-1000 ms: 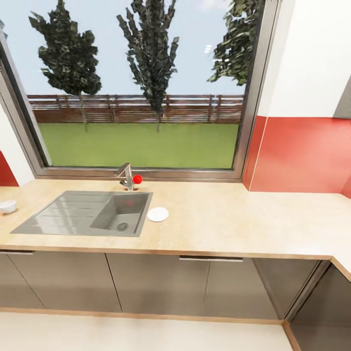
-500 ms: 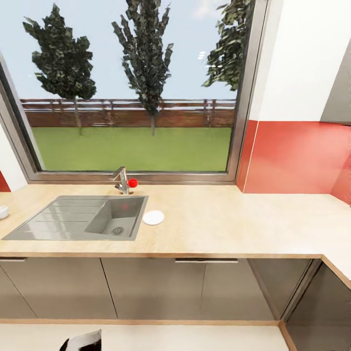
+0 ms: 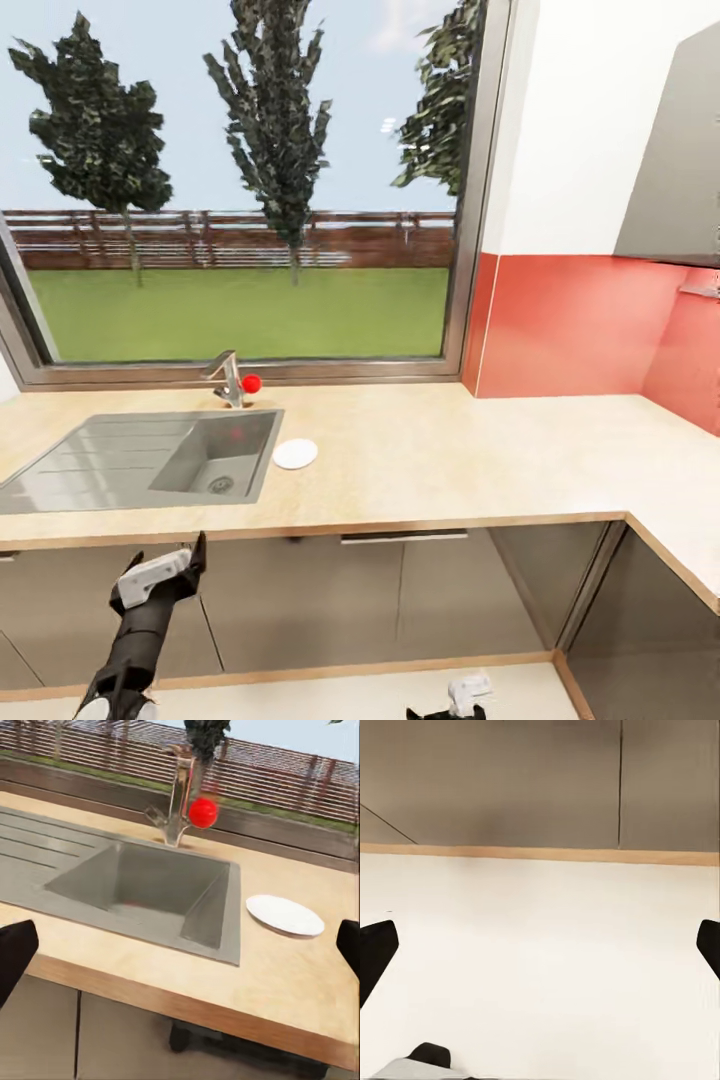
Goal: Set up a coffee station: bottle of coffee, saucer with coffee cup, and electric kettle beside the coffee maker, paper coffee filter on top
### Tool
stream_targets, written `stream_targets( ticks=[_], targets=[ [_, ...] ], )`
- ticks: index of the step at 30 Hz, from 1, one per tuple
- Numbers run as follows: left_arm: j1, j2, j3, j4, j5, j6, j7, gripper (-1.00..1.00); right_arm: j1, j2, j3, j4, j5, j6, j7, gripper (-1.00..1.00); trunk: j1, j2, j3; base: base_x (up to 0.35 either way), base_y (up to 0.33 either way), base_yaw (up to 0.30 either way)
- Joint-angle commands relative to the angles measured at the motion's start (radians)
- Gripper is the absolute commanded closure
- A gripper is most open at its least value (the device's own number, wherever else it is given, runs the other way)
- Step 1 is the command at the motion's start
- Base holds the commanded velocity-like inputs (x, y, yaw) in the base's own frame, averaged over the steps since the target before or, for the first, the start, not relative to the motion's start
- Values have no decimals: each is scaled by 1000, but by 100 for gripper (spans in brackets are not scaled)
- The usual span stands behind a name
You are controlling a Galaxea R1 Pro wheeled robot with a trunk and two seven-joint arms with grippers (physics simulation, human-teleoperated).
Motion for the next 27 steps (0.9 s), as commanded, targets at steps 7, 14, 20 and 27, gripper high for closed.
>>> stream_targets(
  ticks=[7, 14, 20, 27],
  targets=[
    [-191, 2, 21, -49, 9, 187, 4, -100, 0, 12, 6, -170, -9, 0, 2, -100, 0, 0, 2, 0, 0, -32],
    [-367, 7, 56, -52, 14, 375, 2, -100, 0, 12, 9, -421, -9, 10, 0, -100, 0, 0, 2, 0, 0, -2],
    [-482, 68, 63, -51, 20, 556, 1, -100, 0, 12, 8, -654, -10, 108, -2, -100, 0, 0, 2, 0, 0, 0],
    [-562, 140, 93, -43, 80, 743, -1, -100, 0, 14, 3, -869, -12, 285, -3, -100, 0, 0, 2, 0, 0, 0]
  ],
)
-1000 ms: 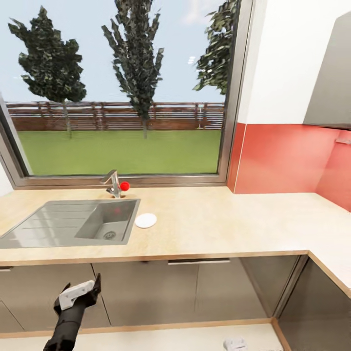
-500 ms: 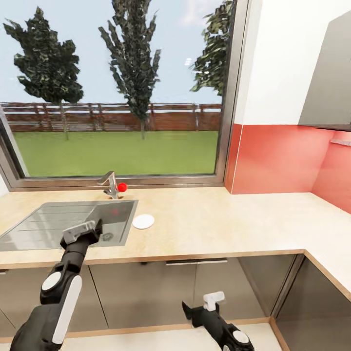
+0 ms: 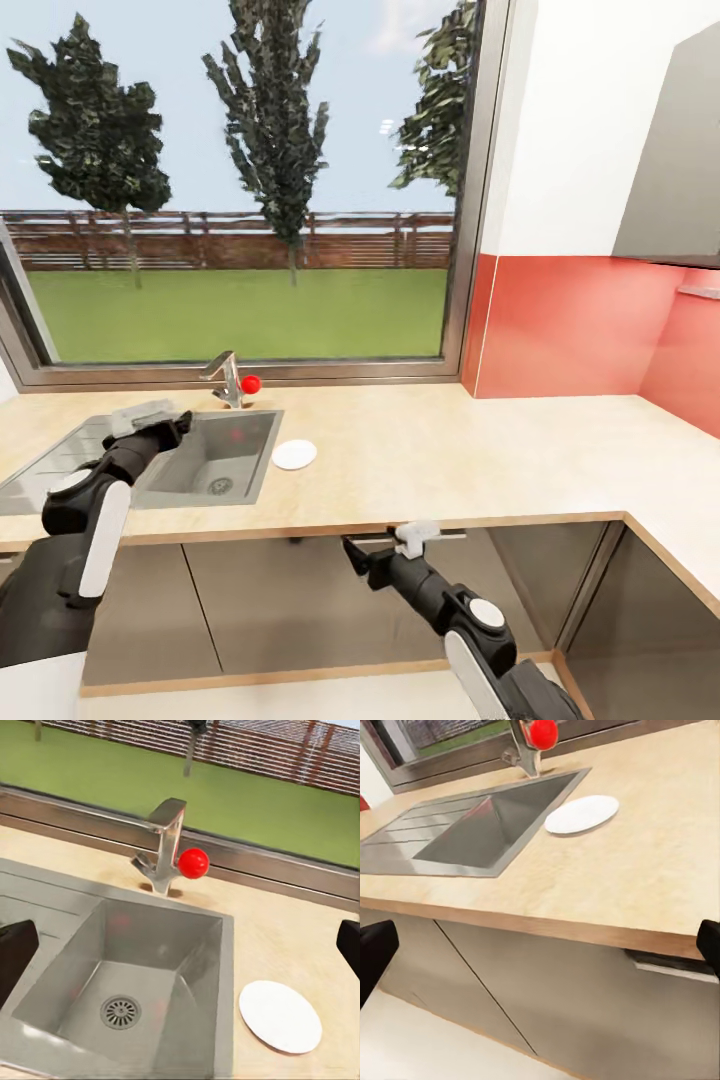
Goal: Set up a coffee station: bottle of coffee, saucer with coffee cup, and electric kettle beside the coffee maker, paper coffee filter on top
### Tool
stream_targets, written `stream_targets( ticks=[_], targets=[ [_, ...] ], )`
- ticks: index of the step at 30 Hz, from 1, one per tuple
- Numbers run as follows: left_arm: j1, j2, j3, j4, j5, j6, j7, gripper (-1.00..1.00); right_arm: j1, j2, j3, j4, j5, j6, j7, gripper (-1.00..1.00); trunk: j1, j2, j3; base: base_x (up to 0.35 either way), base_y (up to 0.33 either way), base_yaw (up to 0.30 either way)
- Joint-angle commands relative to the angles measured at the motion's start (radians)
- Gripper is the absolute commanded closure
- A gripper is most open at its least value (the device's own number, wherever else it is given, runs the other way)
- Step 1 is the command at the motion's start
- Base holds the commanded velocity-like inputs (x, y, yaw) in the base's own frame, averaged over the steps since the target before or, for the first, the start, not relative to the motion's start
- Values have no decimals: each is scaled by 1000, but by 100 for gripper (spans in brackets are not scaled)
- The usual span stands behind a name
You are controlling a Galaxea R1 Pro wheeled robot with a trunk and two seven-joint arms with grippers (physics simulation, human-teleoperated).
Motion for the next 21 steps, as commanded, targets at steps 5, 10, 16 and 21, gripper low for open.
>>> stream_targets(
  ticks=[5, 10, 16, 21],
  targets=[
    [-9, 53, 15, 10, 109, 122, 5, -100, -12, 12, -4, -69, -9, 55, -6, -100, 0, -1, -1, 0, 0, 0],
    [-4, 78, 7, 17, 165, 195, -6, -100, -110, 49, -22, -76, -8, 154, -33, -100, 0, -1, -1, 0, 0, 0],
    [-3, 81, -9, 19, 173, 341, -145, -100, -252, 165, -111, -73, -8, 355, -193, -100, 0, -1, -1, 0, 0, 0],
    [-3, 84, -33, 19, 170, 401, -224, -100, -320, 187, -136, -75, -10, 405, -337, -100, 0, -1, -1, 0, 0, 0]
  ],
)
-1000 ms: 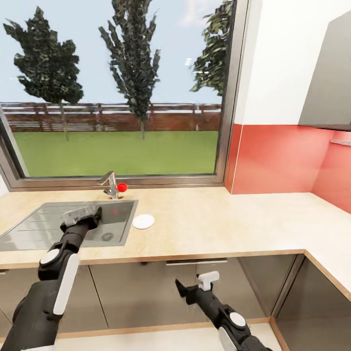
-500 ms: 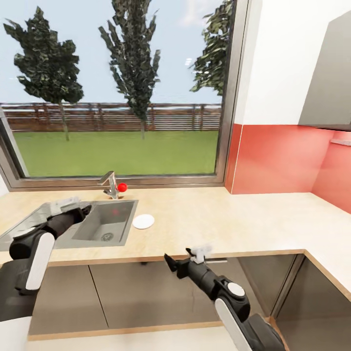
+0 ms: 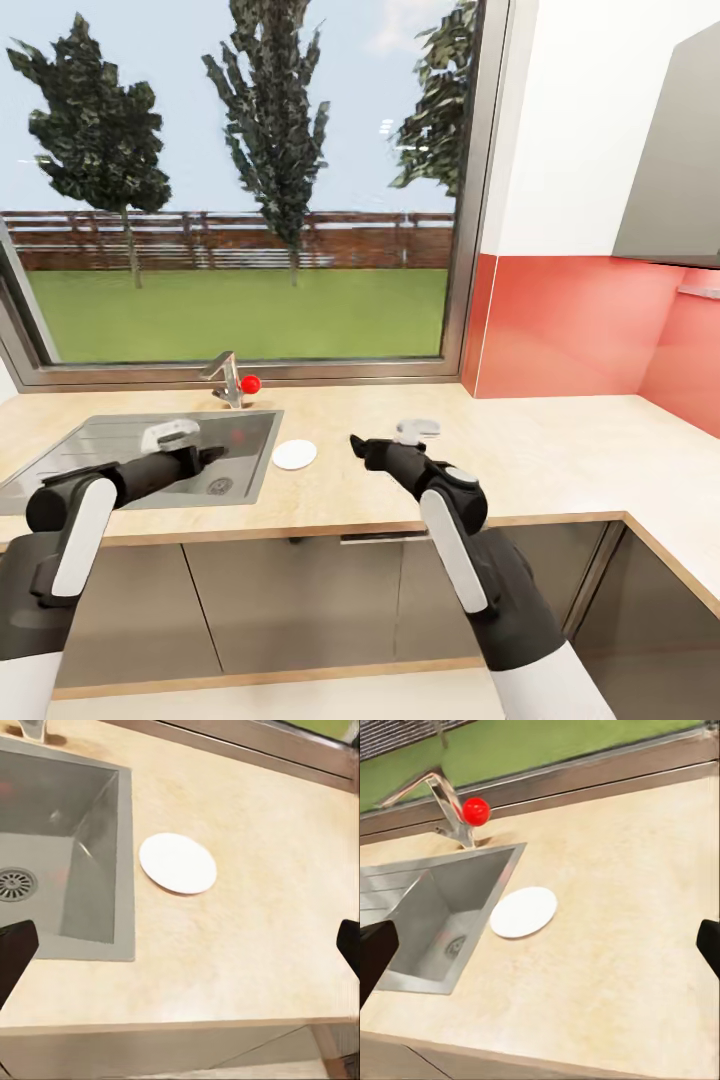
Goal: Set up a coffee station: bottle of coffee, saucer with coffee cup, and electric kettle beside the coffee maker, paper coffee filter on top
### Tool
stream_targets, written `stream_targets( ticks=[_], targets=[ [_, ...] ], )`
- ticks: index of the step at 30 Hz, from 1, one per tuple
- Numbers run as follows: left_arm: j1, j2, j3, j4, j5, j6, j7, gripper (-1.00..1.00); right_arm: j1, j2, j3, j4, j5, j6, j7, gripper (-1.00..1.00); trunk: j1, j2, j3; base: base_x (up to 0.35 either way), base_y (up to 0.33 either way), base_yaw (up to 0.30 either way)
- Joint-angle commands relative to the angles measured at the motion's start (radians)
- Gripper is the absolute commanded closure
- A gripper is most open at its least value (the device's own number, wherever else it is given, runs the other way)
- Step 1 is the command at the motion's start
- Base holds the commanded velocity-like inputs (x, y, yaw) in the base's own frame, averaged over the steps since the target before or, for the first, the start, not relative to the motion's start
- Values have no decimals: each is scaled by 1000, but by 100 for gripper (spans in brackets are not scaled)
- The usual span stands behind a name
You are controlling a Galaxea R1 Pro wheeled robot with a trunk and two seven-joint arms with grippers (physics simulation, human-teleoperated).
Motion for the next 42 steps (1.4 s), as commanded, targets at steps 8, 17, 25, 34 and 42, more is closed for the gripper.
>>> stream_targets(
  ticks=[8, 17, 25, 34, 42],
  targets=[
    [5, 2, -38, 0, -3, 18, -28, -100, -23, 0, -38, 0, -117, 13, -166, -100, 0, -1, -1, 0, 0, 0],
    [40, 3, -44, 0, -1, 23, -29, -100, -20, -15, -47, 4, -241, 48, -175, -100, 0, -1, -1, 84, 5, 0],
    [62, 3, -44, 0, -1, 26, -30, -100, -17, -21, -47, 6, -246, 54, -174, -100, 0, -1, -1, 316, 86, 0],
    [64, 3, -44, 0, 1, 26, -30, -100, -15, -23, -46, 6, -245, 74, -174, -100, 0, -1, -1, 323, 154, 0],
    [64, 2, -44, 0, 1, 26, -31, -100, -11, -36, -46, 6, -245, 141, -174, -100, 0, -1, -1, 308, 203, 0]
  ],
)
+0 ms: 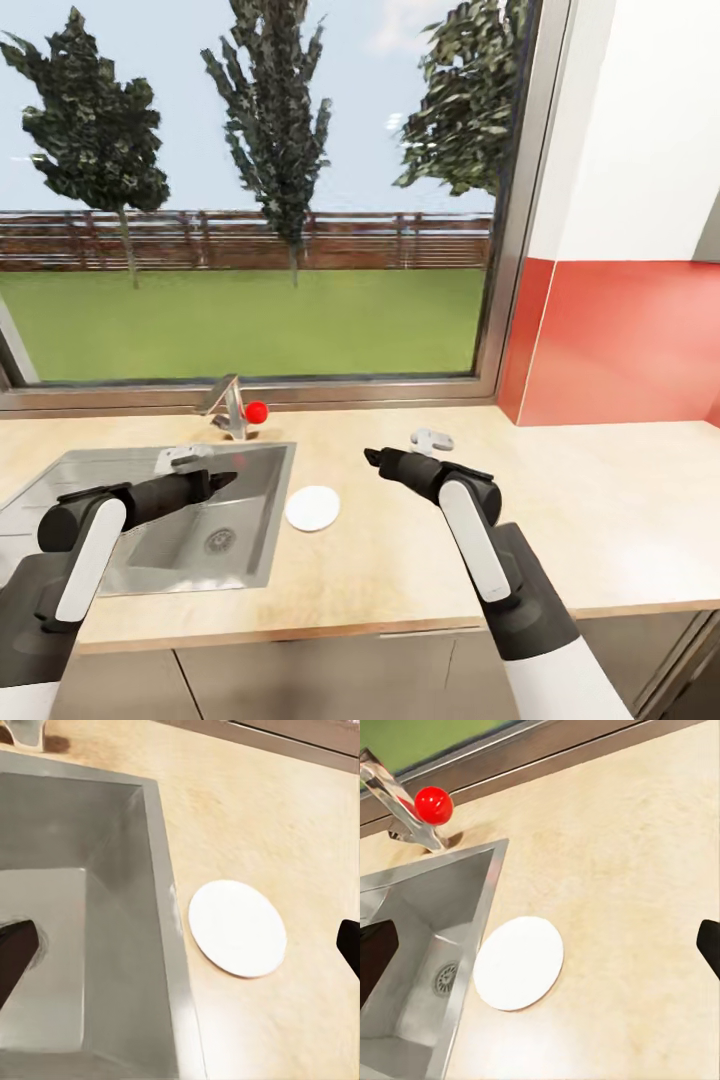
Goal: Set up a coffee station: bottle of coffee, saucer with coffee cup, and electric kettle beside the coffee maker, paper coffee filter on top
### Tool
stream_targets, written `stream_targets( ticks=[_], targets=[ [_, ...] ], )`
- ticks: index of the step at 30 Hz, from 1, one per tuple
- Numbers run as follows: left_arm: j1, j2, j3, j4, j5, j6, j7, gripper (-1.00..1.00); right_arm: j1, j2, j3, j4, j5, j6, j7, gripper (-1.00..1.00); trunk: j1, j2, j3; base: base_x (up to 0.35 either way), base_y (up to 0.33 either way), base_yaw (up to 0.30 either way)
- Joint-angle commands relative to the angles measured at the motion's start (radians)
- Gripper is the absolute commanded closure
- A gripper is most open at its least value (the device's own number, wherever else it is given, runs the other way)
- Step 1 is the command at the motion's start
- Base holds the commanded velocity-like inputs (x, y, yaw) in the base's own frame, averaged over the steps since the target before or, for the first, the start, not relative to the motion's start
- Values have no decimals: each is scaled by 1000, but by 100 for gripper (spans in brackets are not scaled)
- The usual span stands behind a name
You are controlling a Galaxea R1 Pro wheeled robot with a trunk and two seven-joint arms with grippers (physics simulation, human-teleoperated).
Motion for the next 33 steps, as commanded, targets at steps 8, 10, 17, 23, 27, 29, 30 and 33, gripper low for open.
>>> stream_targets(
  ticks=[8, 10, 17, 23, 27, 29, 30, 33],
  targets=[
    [0, -1, 0, 0, -7, 4, -10, -100, 40, -2, 2, -3, -14, 108, -10, -100, 1, -1, 0, 260, 179, 0],
    [0, -3, -2, 0, -7, 4, -10, -100, 48, -2, 2, -4, -23, 135, -10, -100, 1, -1, 0, 80, 58, 0],
    [-3, -2, -46, 0, -5, 10, -12, -100, 88, -7, 4, -5, -206, 181, -10, -100, 1, -1, 0, 22, 16, 0],
    [-11, 0, -61, 8, 32, 20, -34, -100, 112, -37, 8, -11, -282, 186, -11, -100, 1, -1, 0, 2, 1, 0],
    [-39, 2, -57, 93, 52, 23, -37, -100, 118, -43, 34, -13, -290, 186, -11, -100, 1, -1, 0, 0, 0, 0],
    [-73, 2, -58, 148, 56, 24, -38, -100, 119, -43, 41, -14, -292, 186, -11, -100, 1, -1, 0, 0, 0, 0],
    [-86, 1, -58, 168, 57, 24, -38, -100, 119, -43, 42, -14, -292, 186, -11, -100, 1, -1, 0, 0, 0, 0],
    [-136, 1, -59, 272, 79, 26, -39, -100, 119, -44, 47, -14, -292, 186, -11, -100, 1, -1, 0, 0, 0, 0]
  ],
)
